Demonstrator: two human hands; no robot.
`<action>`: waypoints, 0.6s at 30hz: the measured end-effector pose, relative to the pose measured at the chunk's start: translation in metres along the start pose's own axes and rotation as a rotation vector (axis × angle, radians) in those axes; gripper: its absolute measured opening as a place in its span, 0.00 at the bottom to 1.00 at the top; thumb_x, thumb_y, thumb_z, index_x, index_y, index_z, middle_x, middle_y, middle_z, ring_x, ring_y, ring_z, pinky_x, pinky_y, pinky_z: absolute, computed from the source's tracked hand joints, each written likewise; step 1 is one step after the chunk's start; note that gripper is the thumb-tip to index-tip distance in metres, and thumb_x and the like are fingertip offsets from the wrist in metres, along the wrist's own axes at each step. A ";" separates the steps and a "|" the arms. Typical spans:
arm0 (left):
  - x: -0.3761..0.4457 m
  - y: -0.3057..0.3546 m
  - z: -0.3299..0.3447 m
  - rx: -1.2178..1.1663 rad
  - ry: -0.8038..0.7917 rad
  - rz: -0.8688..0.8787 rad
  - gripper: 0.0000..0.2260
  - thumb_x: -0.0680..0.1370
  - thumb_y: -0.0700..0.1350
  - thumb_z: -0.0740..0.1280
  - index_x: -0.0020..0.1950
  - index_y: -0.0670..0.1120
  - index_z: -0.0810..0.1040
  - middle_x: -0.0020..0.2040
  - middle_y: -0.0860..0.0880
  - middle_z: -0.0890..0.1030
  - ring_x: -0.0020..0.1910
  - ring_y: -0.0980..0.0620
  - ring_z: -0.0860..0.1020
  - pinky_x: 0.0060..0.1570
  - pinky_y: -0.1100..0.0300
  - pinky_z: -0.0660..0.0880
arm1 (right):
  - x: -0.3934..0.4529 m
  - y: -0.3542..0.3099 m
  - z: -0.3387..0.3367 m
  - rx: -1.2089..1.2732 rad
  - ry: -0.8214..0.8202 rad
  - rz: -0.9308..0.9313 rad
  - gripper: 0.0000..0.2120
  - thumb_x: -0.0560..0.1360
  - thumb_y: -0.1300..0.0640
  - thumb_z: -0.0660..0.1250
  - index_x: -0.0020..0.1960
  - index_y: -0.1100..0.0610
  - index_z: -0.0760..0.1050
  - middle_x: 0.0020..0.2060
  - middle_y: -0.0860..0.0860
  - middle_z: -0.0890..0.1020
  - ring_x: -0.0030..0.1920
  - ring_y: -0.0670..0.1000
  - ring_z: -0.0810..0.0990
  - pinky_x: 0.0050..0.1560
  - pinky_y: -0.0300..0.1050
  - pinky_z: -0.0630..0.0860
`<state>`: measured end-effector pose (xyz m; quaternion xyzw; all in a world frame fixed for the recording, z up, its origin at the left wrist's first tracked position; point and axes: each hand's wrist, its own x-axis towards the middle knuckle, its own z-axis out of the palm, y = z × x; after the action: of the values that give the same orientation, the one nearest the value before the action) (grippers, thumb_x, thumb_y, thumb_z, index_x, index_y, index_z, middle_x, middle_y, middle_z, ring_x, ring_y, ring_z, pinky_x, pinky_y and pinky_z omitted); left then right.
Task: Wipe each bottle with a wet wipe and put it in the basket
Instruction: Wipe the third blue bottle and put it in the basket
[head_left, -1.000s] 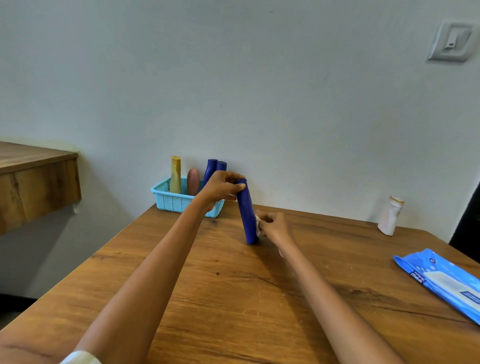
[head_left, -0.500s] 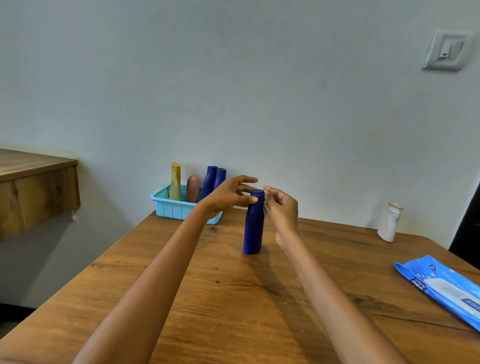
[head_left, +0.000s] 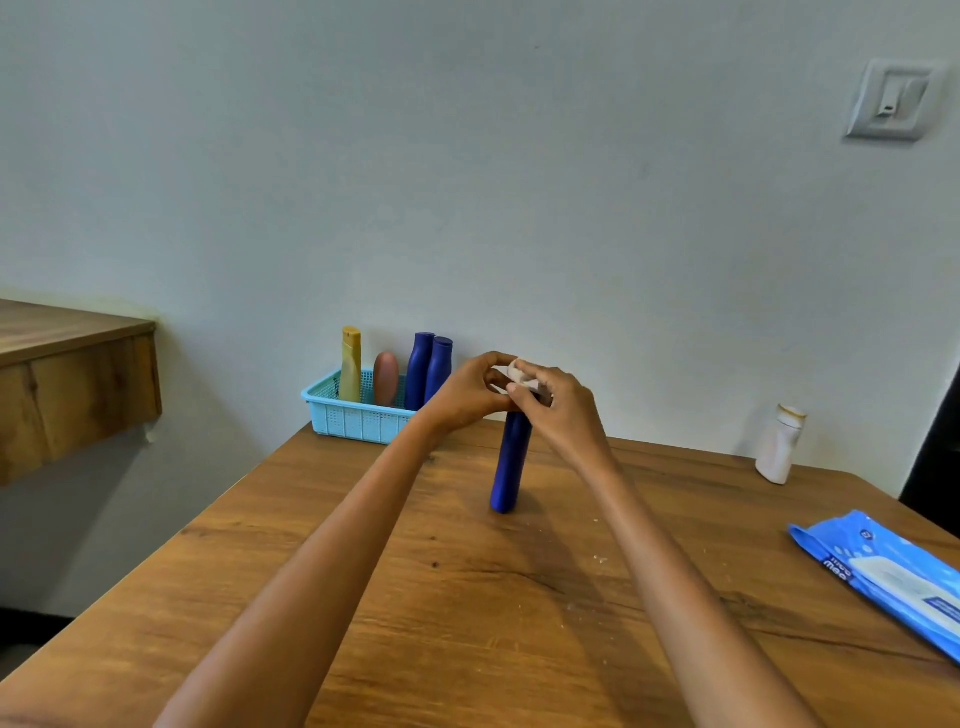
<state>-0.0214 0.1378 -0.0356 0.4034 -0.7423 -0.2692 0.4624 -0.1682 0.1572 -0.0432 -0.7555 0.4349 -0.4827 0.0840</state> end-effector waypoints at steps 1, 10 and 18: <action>-0.001 0.000 -0.001 0.006 0.005 0.002 0.22 0.72 0.39 0.72 0.65 0.43 0.71 0.50 0.51 0.79 0.51 0.53 0.79 0.51 0.63 0.77 | 0.000 0.000 -0.002 0.019 -0.014 -0.009 0.16 0.77 0.52 0.65 0.64 0.53 0.76 0.55 0.48 0.79 0.54 0.46 0.75 0.50 0.33 0.68; -0.003 0.002 -0.004 0.024 -0.055 0.028 0.16 0.72 0.38 0.72 0.60 0.42 0.76 0.53 0.45 0.81 0.53 0.51 0.80 0.54 0.59 0.76 | 0.003 -0.004 -0.012 0.059 0.052 -0.129 0.05 0.73 0.55 0.70 0.48 0.53 0.82 0.43 0.45 0.83 0.45 0.40 0.77 0.43 0.27 0.70; 0.001 -0.002 -0.003 0.077 -0.034 -0.042 0.24 0.72 0.43 0.72 0.67 0.41 0.71 0.52 0.47 0.80 0.50 0.56 0.78 0.54 0.61 0.75 | 0.007 0.007 -0.010 0.372 0.145 0.194 0.07 0.76 0.53 0.66 0.52 0.53 0.80 0.47 0.48 0.83 0.48 0.48 0.81 0.50 0.48 0.80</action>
<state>-0.0184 0.1354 -0.0355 0.4316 -0.7513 -0.2568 0.4282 -0.1790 0.1508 -0.0379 -0.6449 0.4139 -0.5974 0.2366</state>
